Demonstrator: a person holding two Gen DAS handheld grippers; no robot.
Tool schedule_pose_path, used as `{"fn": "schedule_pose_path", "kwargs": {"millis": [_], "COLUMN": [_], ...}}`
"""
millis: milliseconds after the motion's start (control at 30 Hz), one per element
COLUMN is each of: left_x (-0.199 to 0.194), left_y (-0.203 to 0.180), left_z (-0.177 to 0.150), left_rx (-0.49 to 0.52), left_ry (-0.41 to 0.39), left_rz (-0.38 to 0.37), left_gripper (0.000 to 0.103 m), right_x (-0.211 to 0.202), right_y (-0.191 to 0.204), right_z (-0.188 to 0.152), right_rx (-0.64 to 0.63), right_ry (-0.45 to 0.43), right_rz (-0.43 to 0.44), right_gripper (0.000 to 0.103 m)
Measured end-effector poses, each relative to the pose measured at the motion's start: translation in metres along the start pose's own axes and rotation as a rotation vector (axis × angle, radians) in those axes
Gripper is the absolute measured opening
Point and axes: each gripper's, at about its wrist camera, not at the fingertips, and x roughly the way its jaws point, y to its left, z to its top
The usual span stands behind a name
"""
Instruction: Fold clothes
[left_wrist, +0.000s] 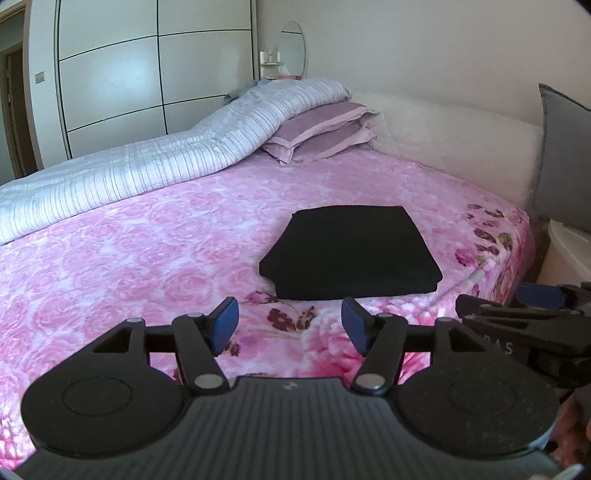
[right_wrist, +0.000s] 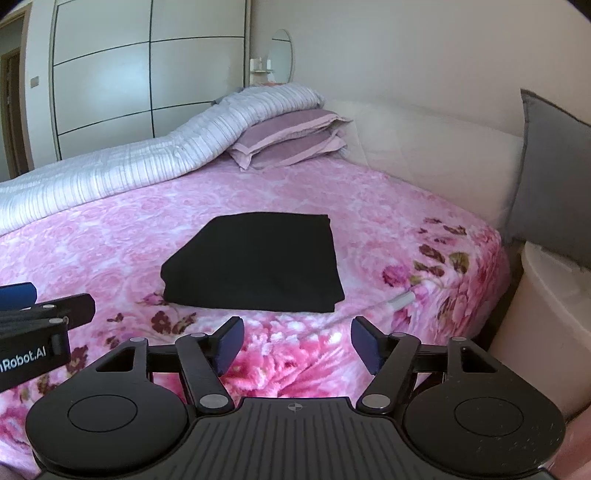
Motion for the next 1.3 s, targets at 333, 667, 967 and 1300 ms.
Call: {"fn": "schedule_pose_path", "kwargs": {"millis": [333, 667, 967, 1300], "left_x": [0.036, 0.072, 0.093, 0.119], "left_y": [0.000, 0.001, 0.004, 0.026], "left_z": [-0.007, -0.014, -0.014, -0.003], "left_rx": [-0.008, -0.019, -0.029, -0.102], "left_ry": [0.076, 0.145, 0.172, 0.200], "left_rz": [-0.002, -0.004, -0.009, -0.091], "left_gripper": [0.058, 0.058, 0.058, 0.058], "right_x": [0.034, 0.069, 0.088, 0.104], "right_y": [-0.009, -0.009, -0.005, -0.003], "right_z": [-0.009, -0.018, -0.020, -0.019], "right_rx": [0.017, 0.014, 0.000, -0.023], "right_ry": [0.077, 0.152, 0.188, 0.208], "right_rz": [-0.018, -0.034, -0.046, -0.051], "right_gripper": [0.068, 0.069, 0.068, 0.069]}}
